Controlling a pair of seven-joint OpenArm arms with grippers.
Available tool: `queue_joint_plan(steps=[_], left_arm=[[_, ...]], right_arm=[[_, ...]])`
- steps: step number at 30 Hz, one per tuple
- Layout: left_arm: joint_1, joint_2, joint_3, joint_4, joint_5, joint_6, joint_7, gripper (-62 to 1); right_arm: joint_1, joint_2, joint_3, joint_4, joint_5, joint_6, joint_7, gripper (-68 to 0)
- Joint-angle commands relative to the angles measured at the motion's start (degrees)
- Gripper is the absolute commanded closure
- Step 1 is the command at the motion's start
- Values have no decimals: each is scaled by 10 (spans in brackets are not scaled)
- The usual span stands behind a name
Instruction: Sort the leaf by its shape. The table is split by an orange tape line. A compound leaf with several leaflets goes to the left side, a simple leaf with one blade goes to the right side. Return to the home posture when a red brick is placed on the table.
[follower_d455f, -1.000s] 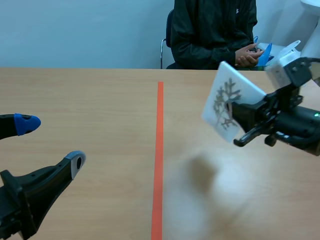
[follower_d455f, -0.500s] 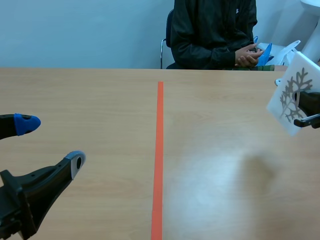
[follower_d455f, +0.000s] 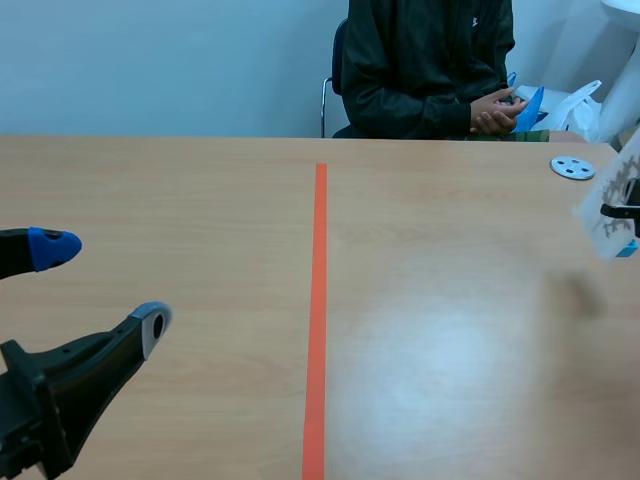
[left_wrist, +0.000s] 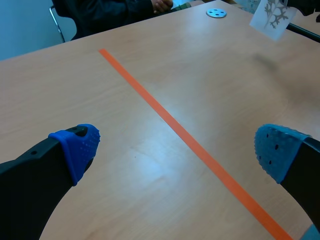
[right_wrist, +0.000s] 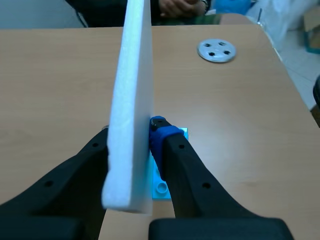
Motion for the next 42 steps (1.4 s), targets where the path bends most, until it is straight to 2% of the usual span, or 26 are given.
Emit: queue_joint_plan(steps=[1, 4, 10, 26, 32, 42], left_arm=[[-2, 1, 3, 9, -3, 3, -10, -623], [-2, 1, 3, 9, -3, 3, -10, -623], [-2, 1, 3, 9, -3, 3, -10, -623], [-2, 1, 3, 9, -3, 3, -10, -623], [-2, 1, 3, 9, -3, 3, -10, -623], [-2, 1, 3, 9, -3, 3, -10, -623]], right_arm=[[22, 9, 0, -9, 3, 0, 18, -15], [44, 8, 0, -50, -10, -12, 29, -15], [51, -2, -1, -87, -15, -13, 28, -15], [37, -21, -26, -91, -11, -13, 11, -19], [36, -16, -26, -91, -11, -12, 7, -129], [36, -13, -25, -57, -11, -6, 8, -448]])
